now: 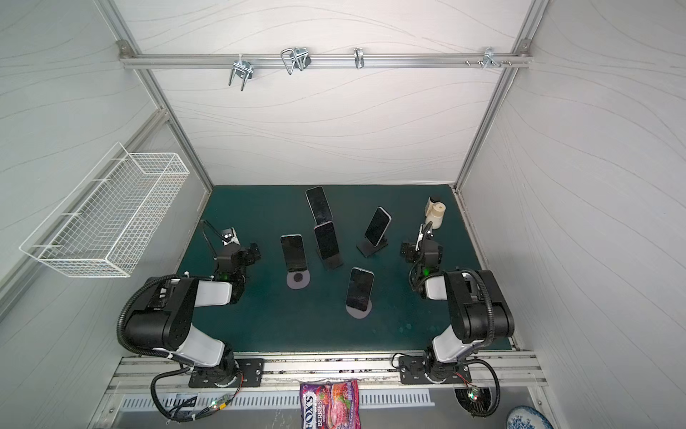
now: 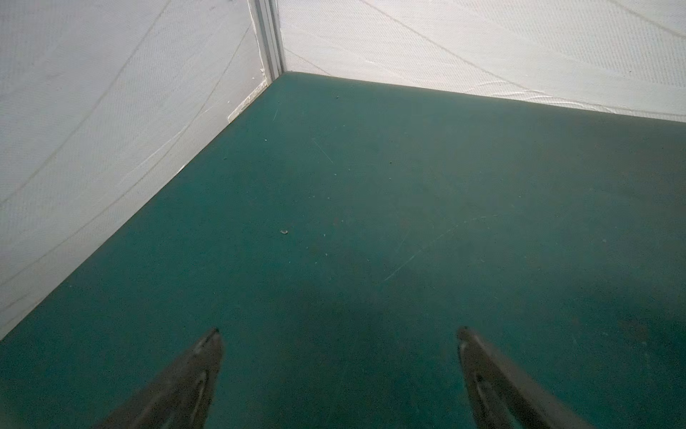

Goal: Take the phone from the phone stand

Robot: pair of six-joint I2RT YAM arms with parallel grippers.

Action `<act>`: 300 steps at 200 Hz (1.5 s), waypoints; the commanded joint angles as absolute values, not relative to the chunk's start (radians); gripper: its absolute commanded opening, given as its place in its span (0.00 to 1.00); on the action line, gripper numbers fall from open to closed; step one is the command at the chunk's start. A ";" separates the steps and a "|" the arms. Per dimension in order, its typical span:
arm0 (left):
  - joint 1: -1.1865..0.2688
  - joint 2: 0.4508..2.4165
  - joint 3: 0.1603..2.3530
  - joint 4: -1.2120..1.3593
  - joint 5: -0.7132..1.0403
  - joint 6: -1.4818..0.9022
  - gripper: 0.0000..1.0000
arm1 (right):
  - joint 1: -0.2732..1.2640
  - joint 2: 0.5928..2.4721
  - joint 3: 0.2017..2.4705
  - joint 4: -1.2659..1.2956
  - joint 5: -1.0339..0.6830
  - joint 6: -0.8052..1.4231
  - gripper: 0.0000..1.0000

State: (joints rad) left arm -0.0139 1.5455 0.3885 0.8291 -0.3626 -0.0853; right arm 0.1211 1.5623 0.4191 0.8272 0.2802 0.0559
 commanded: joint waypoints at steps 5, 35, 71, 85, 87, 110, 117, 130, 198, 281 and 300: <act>-0.014 1.554 0.403 0.879 -0.367 -0.081 0.99 | 0.127 1.564 0.422 0.823 0.289 0.056 0.99; -0.014 1.553 0.403 0.879 -0.366 -0.082 0.99 | 0.126 1.564 0.422 0.823 0.288 0.056 0.99; -0.014 1.553 0.404 0.879 -0.367 -0.081 0.99 | 0.127 1.564 0.422 0.823 0.289 0.055 0.99; -0.014 1.554 0.403 0.879 -0.365 -0.082 0.99 | 0.127 1.564 0.422 0.823 0.288 0.056 0.99; -0.014 1.554 0.403 0.879 -0.366 -0.081 0.99 | 0.127 1.564 0.422 0.822 0.288 0.055 0.99; -0.014 1.554 0.404 0.879 -0.367 -0.081 0.99 | 0.127 1.565 0.422 0.823 0.288 0.055 0.99; -0.015 1.554 0.403 0.879 -0.368 -0.081 0.99 | 0.127 1.564 0.421 0.823 0.289 0.055 0.99; -0.014 1.554 0.403 0.879 -0.367 -0.081 0.99 | 0.127 1.565 0.421 0.822 0.288 0.056 0.99; -0.014 1.554 0.403 0.879 -0.366 -0.081 0.99 | 0.127 1.565 0.421 0.824 0.288 0.056 0.99; -0.006 1.549 0.397 0.887 -0.347 -0.087 0.99 | 0.127 1.563 0.419 0.825 0.288 0.054 0.99; -0.006 1.534 0.389 0.889 -0.361 -0.091 0.98 | 0.124 1.548 0.401 0.846 0.291 0.059 0.99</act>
State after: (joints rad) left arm -0.0101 1.5455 0.3885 0.8310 -0.3553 -0.0853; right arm 0.1211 1.5623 0.4191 0.8276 0.2802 0.0559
